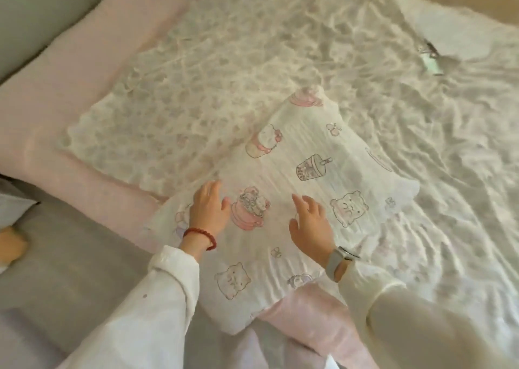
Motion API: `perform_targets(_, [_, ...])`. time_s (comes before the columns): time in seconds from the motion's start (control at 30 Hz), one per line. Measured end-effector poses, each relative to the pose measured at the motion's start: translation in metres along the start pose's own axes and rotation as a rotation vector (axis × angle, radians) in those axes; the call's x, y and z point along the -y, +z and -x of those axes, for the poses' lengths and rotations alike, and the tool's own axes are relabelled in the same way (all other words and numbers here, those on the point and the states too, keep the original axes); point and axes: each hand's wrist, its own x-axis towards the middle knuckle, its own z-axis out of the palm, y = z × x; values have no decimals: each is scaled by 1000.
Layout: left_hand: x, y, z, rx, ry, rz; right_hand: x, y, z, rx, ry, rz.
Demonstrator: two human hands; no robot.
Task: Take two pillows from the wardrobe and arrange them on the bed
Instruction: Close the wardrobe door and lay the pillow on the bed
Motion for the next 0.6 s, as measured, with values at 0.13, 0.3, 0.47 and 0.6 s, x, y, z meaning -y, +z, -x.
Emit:
perform_targets(0.13, [21,10,-68,208,-15,-138,13,18,-36,97,15,107])
perform_targets(0.3, [31,24,-100,297,43,20,18,39,-46,19,110,141])
perform_targets(0.47, [-4,5,-83,77,283,134,36,12,-45,-262,186,-84])
perform_targets(0.6, [-49,-30,-56,-182,766,113,48,-44,-41,-430,-102,-94])
